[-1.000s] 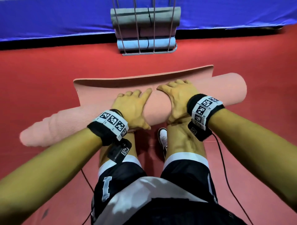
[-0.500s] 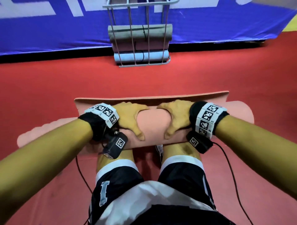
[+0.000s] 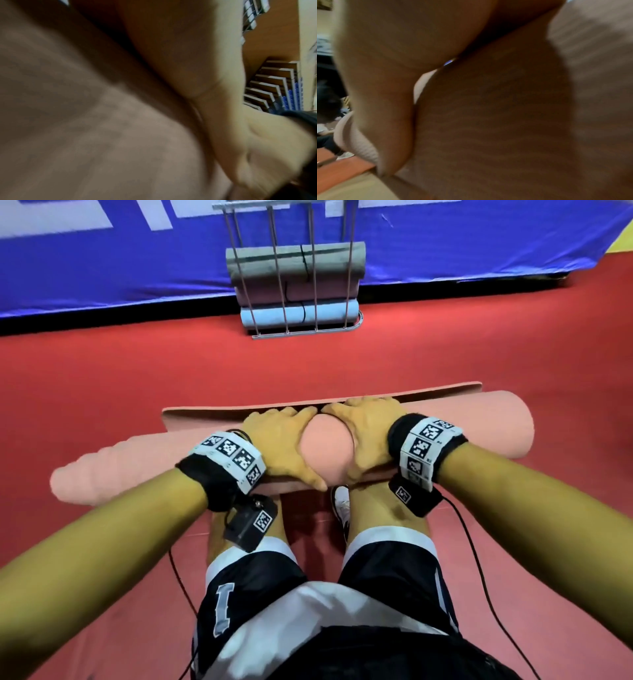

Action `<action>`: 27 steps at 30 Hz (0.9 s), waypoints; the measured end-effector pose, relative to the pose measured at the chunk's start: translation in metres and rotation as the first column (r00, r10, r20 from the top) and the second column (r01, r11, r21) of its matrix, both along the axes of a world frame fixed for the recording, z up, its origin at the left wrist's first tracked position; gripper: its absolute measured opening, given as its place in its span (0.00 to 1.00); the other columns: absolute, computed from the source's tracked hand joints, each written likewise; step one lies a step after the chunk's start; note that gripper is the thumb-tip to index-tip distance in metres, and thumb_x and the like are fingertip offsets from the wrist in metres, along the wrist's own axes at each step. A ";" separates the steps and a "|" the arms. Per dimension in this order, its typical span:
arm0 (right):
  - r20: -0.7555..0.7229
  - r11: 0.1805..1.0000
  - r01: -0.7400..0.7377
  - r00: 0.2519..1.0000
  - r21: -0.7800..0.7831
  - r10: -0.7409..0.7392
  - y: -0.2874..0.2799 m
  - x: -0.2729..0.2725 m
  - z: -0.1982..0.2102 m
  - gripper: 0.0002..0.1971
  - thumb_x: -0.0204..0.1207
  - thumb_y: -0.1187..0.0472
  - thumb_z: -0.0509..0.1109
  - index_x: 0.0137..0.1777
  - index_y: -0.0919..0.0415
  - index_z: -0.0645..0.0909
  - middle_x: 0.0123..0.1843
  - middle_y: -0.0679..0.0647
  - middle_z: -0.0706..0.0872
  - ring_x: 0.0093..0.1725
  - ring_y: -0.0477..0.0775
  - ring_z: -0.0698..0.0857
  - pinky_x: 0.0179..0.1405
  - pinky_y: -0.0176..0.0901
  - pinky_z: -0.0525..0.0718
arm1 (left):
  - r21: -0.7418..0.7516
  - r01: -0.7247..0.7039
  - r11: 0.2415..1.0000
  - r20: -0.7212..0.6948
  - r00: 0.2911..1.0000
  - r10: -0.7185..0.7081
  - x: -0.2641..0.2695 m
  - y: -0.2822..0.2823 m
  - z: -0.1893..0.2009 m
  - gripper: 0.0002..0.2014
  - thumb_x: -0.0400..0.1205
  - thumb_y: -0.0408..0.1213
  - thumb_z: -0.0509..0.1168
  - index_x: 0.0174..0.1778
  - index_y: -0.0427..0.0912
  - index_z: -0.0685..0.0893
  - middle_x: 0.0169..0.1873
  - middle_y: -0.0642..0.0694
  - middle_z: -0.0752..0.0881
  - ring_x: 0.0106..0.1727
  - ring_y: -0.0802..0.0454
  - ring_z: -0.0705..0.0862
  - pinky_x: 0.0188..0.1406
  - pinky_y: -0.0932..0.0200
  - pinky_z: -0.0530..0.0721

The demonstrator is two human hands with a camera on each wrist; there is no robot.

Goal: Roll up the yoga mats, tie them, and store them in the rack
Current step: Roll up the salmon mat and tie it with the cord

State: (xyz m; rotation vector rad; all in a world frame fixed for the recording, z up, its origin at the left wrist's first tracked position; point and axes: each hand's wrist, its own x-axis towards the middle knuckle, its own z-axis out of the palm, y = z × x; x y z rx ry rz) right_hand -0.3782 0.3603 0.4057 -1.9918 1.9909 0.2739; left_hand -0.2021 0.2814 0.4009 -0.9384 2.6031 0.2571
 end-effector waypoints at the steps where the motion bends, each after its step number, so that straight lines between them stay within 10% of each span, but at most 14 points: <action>1: 0.016 1.000 0.009 1.000 0.017 -0.009 -0.005 -0.002 0.003 0.64 0.40 0.29 0.82 0.82 0.37 0.61 0.69 0.49 0.81 0.66 0.61 0.82 0.63 0.56 0.80 | -0.054 -0.005 0.999 0.006 1.000 0.006 -0.001 0.003 -0.005 0.75 0.45 0.88 0.65 0.87 0.53 0.53 0.76 0.45 0.75 0.74 0.39 0.77 0.72 0.39 0.76; 14: -0.146 0.986 -0.049 0.989 -0.157 0.025 0.013 0.005 -0.029 0.73 0.46 0.24 0.82 0.89 0.49 0.50 0.87 0.52 0.61 0.83 0.59 0.64 0.81 0.67 0.58 | 0.060 -0.042 0.997 -0.086 0.995 0.047 -0.009 -0.021 0.005 0.61 0.49 0.82 0.73 0.78 0.60 0.65 0.67 0.51 0.85 0.64 0.42 0.85 0.61 0.46 0.82; 19: -0.169 0.986 -0.030 0.986 -0.166 0.002 0.005 0.005 -0.033 0.67 0.47 0.30 0.80 0.86 0.48 0.52 0.83 0.52 0.67 0.76 0.61 0.71 0.74 0.67 0.66 | 0.009 -0.072 0.997 -0.091 0.993 0.073 -0.014 -0.023 -0.007 0.69 0.48 0.87 0.67 0.83 0.57 0.57 0.68 0.45 0.83 0.66 0.39 0.84 0.64 0.39 0.81; 24: -0.105 0.989 -0.026 0.994 -0.143 0.011 -0.009 -0.001 -0.023 0.63 0.47 0.33 0.81 0.83 0.46 0.56 0.77 0.49 0.73 0.71 0.60 0.74 0.72 0.63 0.71 | -0.137 -0.095 0.986 -0.068 0.994 0.087 -0.015 -0.024 -0.012 0.63 0.47 0.92 0.58 0.75 0.56 0.74 0.60 0.46 0.72 0.62 0.42 0.71 0.63 0.39 0.72; 27: -0.092 0.989 -0.039 0.995 -0.139 0.027 -0.013 -0.002 -0.022 0.61 0.47 0.33 0.80 0.83 0.45 0.57 0.76 0.48 0.73 0.69 0.59 0.74 0.70 0.62 0.71 | -0.125 -0.106 0.986 -0.071 0.993 0.098 -0.014 -0.028 -0.013 0.61 0.49 0.90 0.62 0.73 0.51 0.76 0.76 0.41 0.65 0.78 0.40 0.62 0.74 0.34 0.62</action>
